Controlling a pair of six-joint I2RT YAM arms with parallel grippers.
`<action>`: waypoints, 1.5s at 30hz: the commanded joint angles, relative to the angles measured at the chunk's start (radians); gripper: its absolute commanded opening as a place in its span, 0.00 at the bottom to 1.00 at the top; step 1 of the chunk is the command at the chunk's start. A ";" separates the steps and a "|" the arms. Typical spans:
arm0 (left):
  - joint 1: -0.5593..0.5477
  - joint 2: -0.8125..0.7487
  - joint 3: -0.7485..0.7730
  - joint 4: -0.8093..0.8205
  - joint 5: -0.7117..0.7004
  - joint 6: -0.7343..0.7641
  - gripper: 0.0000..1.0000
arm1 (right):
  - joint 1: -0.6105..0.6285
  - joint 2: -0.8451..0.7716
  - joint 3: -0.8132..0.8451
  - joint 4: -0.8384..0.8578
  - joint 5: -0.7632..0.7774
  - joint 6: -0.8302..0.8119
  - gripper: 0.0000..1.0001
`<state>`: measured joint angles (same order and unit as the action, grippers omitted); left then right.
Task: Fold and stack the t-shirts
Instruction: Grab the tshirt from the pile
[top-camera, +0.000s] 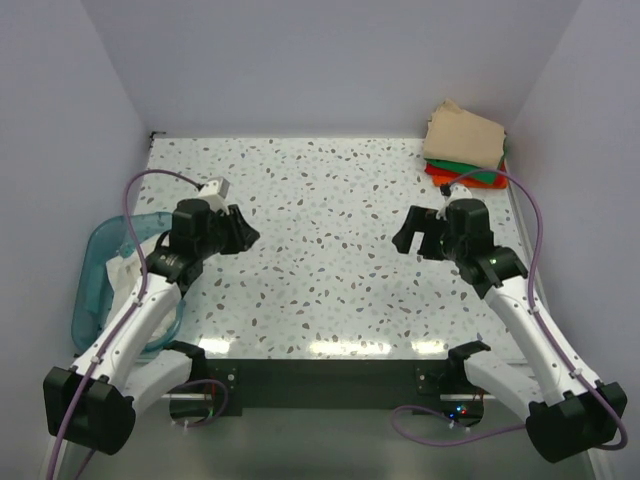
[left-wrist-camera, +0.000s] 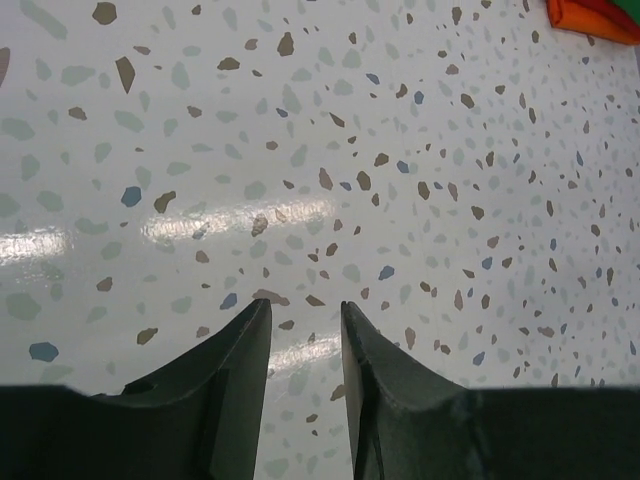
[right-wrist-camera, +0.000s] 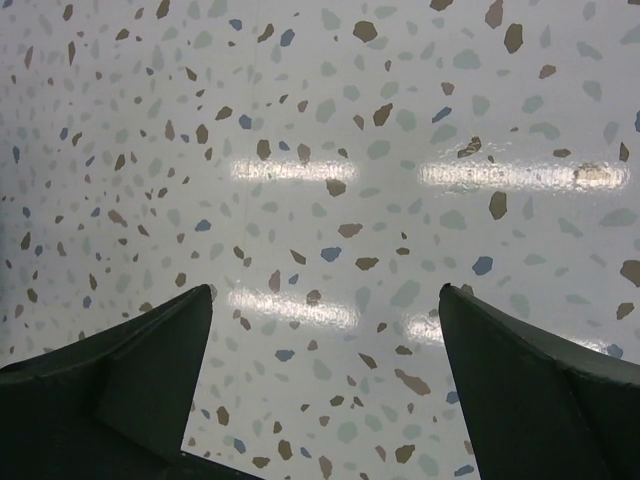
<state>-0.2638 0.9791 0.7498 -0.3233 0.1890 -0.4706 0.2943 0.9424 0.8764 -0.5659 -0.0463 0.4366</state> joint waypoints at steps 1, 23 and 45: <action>0.005 -0.002 0.072 0.004 -0.057 -0.034 0.39 | -0.001 -0.030 -0.008 0.006 -0.052 0.027 0.99; 0.572 0.216 0.107 -0.238 -0.502 -0.266 0.72 | 0.002 0.085 -0.031 0.061 -0.268 0.004 0.99; 0.581 0.406 0.031 -0.114 -0.479 -0.320 0.00 | 0.003 0.085 -0.037 0.087 -0.314 0.002 0.99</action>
<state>0.3138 1.4345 0.7536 -0.4240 -0.2501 -0.8150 0.2947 1.0317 0.8421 -0.5175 -0.3176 0.4446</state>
